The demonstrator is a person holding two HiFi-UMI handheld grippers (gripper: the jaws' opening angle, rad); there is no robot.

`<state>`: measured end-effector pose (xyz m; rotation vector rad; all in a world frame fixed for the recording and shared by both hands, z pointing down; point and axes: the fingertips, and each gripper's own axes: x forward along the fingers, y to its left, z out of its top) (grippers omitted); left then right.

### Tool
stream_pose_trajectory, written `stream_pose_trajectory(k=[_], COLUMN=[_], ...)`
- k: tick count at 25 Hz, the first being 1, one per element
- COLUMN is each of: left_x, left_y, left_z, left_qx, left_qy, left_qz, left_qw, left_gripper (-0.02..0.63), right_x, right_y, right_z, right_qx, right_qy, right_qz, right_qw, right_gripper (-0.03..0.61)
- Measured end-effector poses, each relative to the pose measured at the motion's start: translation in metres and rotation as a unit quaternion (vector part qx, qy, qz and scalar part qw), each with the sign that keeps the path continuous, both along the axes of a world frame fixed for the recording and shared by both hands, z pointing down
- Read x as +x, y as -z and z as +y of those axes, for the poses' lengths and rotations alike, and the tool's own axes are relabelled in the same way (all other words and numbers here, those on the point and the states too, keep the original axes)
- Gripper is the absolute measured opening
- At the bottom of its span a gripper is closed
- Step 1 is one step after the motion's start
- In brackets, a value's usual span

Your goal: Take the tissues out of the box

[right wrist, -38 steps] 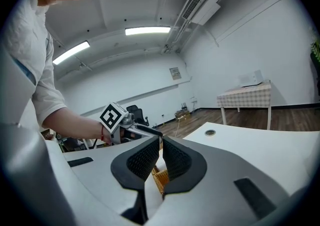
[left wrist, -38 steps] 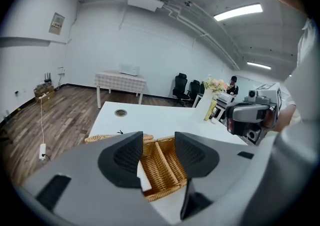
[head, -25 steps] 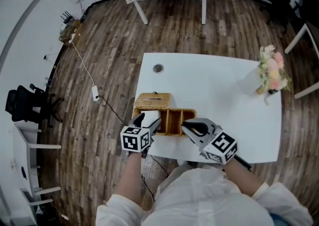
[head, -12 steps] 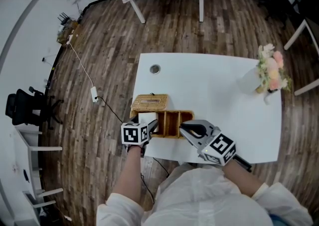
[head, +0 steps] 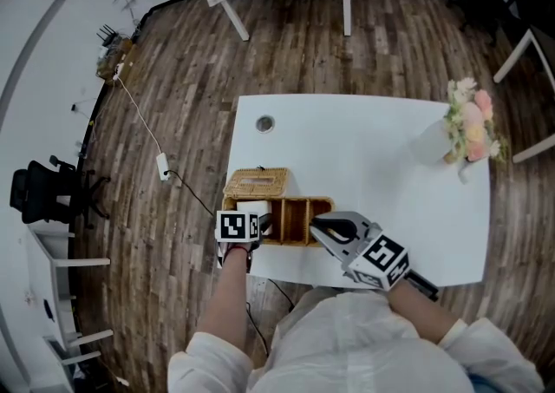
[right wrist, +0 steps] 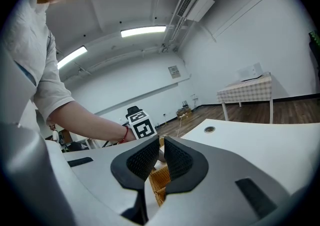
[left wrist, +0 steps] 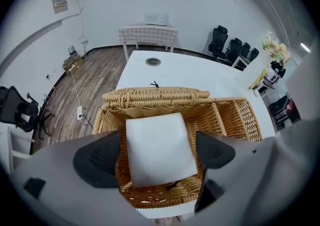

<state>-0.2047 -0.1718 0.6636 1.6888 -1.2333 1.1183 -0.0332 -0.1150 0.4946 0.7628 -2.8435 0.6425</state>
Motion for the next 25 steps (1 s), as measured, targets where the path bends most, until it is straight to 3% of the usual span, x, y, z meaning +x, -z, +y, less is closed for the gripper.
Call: stream_pose_trajectory(k=[13,19,25], left_x=[0.002,0.006,0.021], left_y=[-0.021,-0.041,-0.054], left_z=[0.004,0.015,0.017], left_qx=[-0.069,-0.118,-0.133], left_qy=[-0.009,-0.007,-0.049], left_qz=[-0.030,-0.059,-0.055], left_qw=[0.9971,0.9912,0.9883], left_gripper=[0.474,0.549,0.535], right_x=[0.006,0.007,0.006], right_y=[-0.003,-0.007,-0.008], right_z=[-0.008,-0.010,-0.011], right_qx=[-0.012,-0.013,-0.016], right_qy=[-0.002,0.000,-0.003], right_qz=[0.004,0.001,0.002], right_qw=[1.000,1.000,1.000], right_gripper=[0.035,0.037,0.037])
